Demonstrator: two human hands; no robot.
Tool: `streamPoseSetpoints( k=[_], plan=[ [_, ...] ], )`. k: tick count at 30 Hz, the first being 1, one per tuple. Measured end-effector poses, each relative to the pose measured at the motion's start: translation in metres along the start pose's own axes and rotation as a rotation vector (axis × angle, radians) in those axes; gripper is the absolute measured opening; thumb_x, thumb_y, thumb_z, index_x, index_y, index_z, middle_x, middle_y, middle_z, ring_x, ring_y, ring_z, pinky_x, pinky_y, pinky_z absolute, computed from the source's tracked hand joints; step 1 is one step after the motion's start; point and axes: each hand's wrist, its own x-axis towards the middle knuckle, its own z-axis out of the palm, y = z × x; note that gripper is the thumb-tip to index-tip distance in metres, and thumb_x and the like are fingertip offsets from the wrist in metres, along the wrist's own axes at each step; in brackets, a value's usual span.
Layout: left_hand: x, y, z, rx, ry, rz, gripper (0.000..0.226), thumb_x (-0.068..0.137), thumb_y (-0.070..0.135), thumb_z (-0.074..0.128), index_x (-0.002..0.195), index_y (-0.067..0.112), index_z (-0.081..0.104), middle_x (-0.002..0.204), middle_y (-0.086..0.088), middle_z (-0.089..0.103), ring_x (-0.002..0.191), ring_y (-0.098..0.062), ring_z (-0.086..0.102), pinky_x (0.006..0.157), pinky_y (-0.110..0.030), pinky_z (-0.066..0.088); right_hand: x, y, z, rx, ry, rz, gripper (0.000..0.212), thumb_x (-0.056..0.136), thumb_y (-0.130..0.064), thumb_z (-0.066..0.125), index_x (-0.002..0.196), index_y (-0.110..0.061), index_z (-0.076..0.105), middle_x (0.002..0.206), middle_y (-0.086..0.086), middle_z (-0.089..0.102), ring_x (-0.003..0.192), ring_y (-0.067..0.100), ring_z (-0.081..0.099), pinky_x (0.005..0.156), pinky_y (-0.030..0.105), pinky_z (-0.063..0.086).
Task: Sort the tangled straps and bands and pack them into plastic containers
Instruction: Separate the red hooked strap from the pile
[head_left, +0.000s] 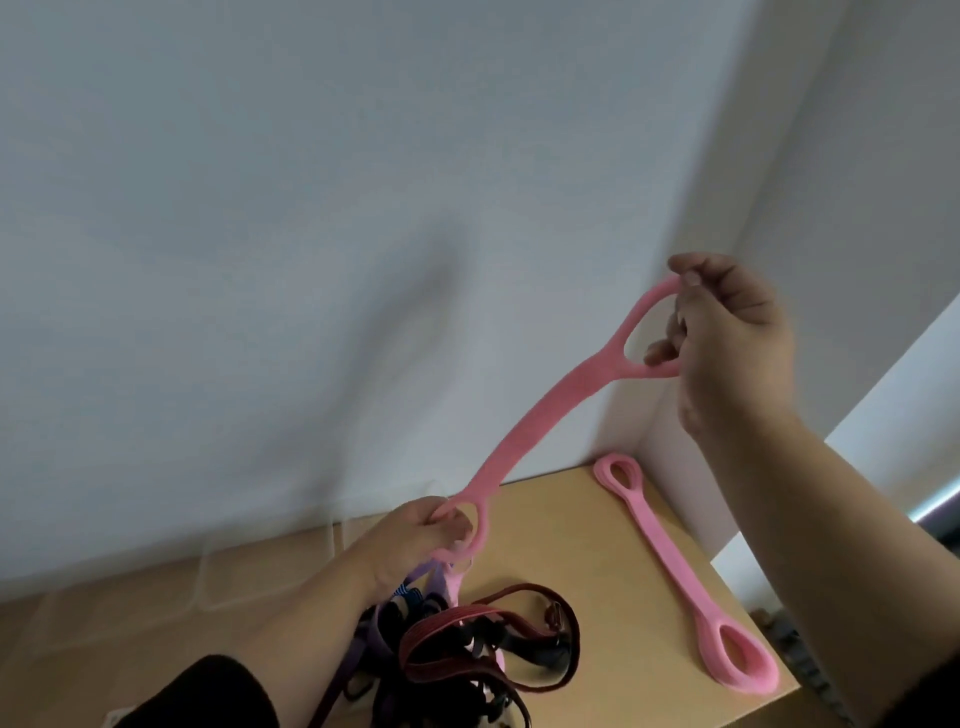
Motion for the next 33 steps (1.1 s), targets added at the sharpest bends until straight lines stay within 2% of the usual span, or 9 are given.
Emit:
streamPoseSetpoints(
  k=[3, 5, 9, 13, 17, 21, 24, 28, 33],
  plan=[
    [0.001, 0.007, -0.001, 0.173, -0.117, 0.0, 0.03, 0.076, 0.022, 0.081, 0.099, 0.015, 0.063, 0.09, 0.0, 0.065, 0.075, -0.009, 0.061, 0.074, -0.028, 0.049, 0.002, 0.003, -0.002, -0.003, -0.004, 0.009, 0.033, 0.1, -0.005, 0.047, 0.089, -0.026, 0.071, 0.061, 0.0, 0.04, 0.049, 0.012, 0.038, 0.046, 0.027, 0.047],
    [0.007, 0.01, -0.003, 0.313, -0.062, 0.031, 0.017, 0.084, 0.024, 0.073, 0.088, 0.016, 0.058, 0.082, -0.008, 0.062, 0.069, -0.016, 0.054, 0.068, -0.032, 0.044, 0.002, 0.003, -0.004, -0.007, -0.015, 0.014, 0.033, 0.1, -0.005, 0.047, 0.089, -0.026, 0.071, 0.062, 0.0, 0.041, 0.05, 0.012, 0.038, 0.047, 0.027, 0.047],
    [0.017, 0.008, -0.011, 0.405, 0.077, 0.031, 0.027, 0.096, 0.045, 0.057, 0.084, 0.021, 0.054, 0.078, 0.003, 0.055, 0.069, -0.011, 0.048, 0.067, -0.03, 0.04, 0.003, 0.003, -0.009, -0.02, -0.038, 0.002, 0.034, 0.1, -0.006, 0.048, 0.089, -0.027, 0.071, 0.063, -0.002, 0.043, 0.05, 0.012, 0.039, 0.048, 0.028, 0.047],
    [0.018, 0.015, -0.019, 0.331, 0.12, -0.001, 0.053, 0.081, 0.07, 0.051, 0.093, 0.019, 0.06, 0.085, 0.001, 0.06, 0.077, -0.02, 0.055, 0.075, -0.034, 0.043, 0.004, 0.002, -0.014, -0.033, -0.073, -0.014, 0.033, 0.1, -0.004, 0.047, 0.091, -0.025, 0.071, 0.061, -0.006, 0.044, 0.05, 0.012, 0.039, 0.048, 0.028, 0.048],
    [0.025, 0.021, -0.021, 0.092, 0.119, -0.052, 0.036, 0.098, 0.052, 0.051, 0.102, 0.019, 0.066, 0.107, 0.009, 0.072, 0.104, -0.016, 0.067, 0.094, -0.04, 0.05, 0.005, 0.006, -0.027, -0.089, -0.111, -0.018, 0.034, 0.1, -0.005, 0.048, 0.091, -0.027, 0.072, 0.06, -0.006, 0.045, 0.049, 0.011, 0.041, 0.051, 0.031, 0.049],
    [0.034, 0.036, -0.016, -0.246, 0.131, -0.086, 0.026, 0.105, 0.027, 0.048, 0.113, 0.004, 0.058, 0.116, -0.015, 0.07, 0.099, -0.039, 0.071, 0.079, -0.051, 0.059, 0.007, 0.013, -0.052, -0.117, -0.114, 0.0, 0.03, 0.101, -0.003, 0.048, 0.097, -0.024, 0.069, 0.059, -0.005, 0.045, 0.049, 0.013, 0.041, 0.052, 0.032, 0.052],
    [0.048, 0.045, -0.014, -0.183, 0.234, -0.074, 0.023, 0.105, 0.023, 0.05, 0.106, 0.001, 0.058, 0.112, -0.022, 0.068, 0.086, -0.041, 0.072, 0.078, -0.049, 0.059, 0.008, 0.026, -0.083, -0.17, -0.098, 0.054, 0.031, 0.1, -0.003, 0.049, 0.102, -0.027, 0.068, 0.064, -0.005, 0.054, 0.058, 0.013, 0.052, 0.058, 0.034, 0.054],
    [0.069, 0.065, -0.01, -0.068, 0.301, -0.069, 0.026, 0.102, 0.029, 0.055, 0.104, 0.003, 0.06, 0.087, -0.017, 0.063, 0.065, -0.038, 0.069, 0.053, -0.035, 0.052, 0.004, 0.052, -0.136, -0.323, -0.107, 0.18, 0.026, 0.101, -0.01, 0.053, 0.115, -0.026, 0.067, 0.072, -0.001, 0.068, 0.069, 0.015, 0.065, 0.069, 0.036, 0.059],
    [0.111, 0.089, 0.01, 0.22, 0.259, -0.071, 0.017, 0.099, 0.022, 0.061, 0.094, 0.006, 0.058, 0.077, -0.012, 0.064, 0.054, -0.025, 0.062, 0.046, -0.027, 0.037, -0.012, 0.1, -0.203, -0.448, -0.073, 0.433, 0.02, 0.099, -0.016, 0.059, 0.102, -0.032, 0.07, 0.078, 0.001, 0.074, 0.074, 0.025, 0.069, 0.074, 0.049, 0.062]
  ],
)
